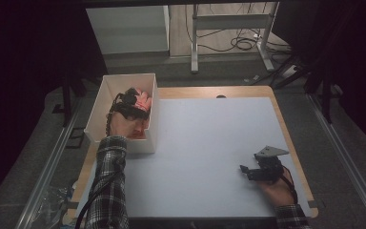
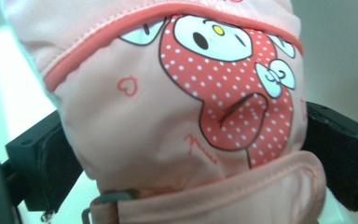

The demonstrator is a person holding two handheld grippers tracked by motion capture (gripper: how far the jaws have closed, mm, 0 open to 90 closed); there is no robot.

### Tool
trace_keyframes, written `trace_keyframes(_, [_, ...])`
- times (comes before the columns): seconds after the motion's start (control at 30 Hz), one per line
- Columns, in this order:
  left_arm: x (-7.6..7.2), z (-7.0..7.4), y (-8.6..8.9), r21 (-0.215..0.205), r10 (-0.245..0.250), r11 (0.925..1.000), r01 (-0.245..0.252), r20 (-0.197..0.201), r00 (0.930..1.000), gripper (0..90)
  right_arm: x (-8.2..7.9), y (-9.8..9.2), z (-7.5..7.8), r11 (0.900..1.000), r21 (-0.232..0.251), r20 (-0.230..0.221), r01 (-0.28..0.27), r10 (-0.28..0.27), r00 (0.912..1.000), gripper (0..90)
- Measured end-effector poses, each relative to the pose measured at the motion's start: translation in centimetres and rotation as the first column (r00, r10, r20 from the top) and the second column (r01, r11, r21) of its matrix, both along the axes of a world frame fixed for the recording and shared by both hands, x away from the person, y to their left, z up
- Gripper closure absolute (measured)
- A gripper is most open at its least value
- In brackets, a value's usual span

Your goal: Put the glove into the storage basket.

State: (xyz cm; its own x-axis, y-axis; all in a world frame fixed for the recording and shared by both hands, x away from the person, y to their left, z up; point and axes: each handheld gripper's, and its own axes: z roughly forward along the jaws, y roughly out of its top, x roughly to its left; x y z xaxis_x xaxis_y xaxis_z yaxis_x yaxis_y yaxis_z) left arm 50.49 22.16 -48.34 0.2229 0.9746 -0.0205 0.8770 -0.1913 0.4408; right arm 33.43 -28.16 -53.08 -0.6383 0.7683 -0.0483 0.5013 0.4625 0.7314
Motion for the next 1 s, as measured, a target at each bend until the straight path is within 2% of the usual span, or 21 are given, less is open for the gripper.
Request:
trace_keyframes(0.43, [-1.0, 1.6, 0.5, -0.030, -0.001, 0.9995, 0.003, 0.061, 0.9982, 2.5, 0.0, 0.0, 0.0, 1.000, 0.000, 0.000, 0.000, 0.000, 1.0000, 22.4])
trace_keyframes(0.6, [-1.6, 2.4, 0.7, -0.046, -0.008, 0.9989, 0.013, 0.095, 0.9955, 2.7, 0.0, 0.0, 0.0, 1.000, 0.000, 0.000, 0.000, 0.000, 1.0000, 22.3])
trace_keyframes(1.0, [-2.8, 3.8, 0.9, -0.050, -0.022, 0.9983, 0.029, 0.133, 0.9908, 2.0, 0.0, 0.0, 0.0, 1.000, 0.000, 0.000, 0.000, 0.000, 1.0000, 22.3])
